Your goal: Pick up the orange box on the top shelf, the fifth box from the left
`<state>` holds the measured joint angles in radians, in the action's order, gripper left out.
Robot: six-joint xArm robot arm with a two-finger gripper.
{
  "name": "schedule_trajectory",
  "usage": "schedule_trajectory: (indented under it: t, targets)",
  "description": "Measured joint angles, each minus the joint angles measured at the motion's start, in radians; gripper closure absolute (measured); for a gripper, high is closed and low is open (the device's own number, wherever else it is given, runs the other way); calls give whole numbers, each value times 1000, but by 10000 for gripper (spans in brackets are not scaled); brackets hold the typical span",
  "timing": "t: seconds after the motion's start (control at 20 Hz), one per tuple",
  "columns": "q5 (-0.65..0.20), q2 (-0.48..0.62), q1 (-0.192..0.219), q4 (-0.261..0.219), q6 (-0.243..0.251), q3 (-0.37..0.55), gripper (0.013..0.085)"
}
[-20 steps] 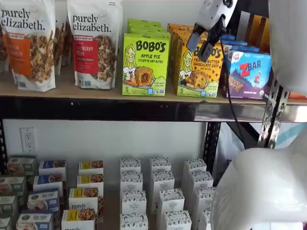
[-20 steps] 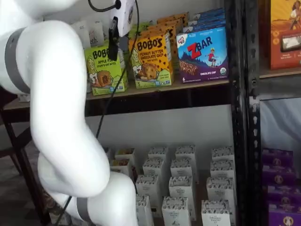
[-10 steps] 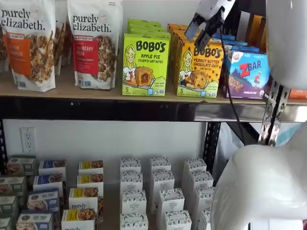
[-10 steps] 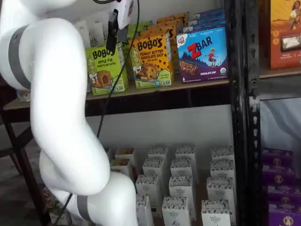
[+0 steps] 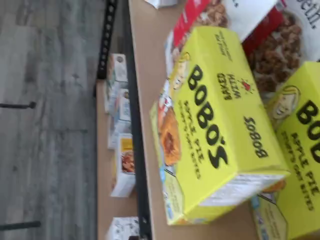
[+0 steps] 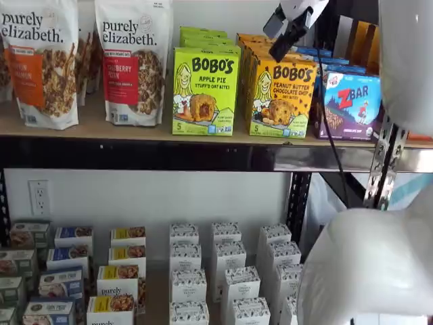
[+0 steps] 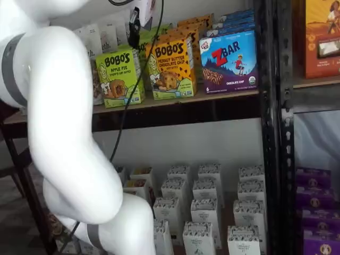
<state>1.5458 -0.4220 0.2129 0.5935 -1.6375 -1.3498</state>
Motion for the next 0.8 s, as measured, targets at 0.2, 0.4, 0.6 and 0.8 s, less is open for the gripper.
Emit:
schedule_trajectory:
  t: [0.2,0.4,0.6,0.8]
  targets:
    - [-68,-8,-2,-38,-21,29,130]
    - [-109,-2,9,-51,-47,43,130]
    - [-144,11,3,-81,-58,43,130]
    - [-153,34,-2,-106,-61,25,130]
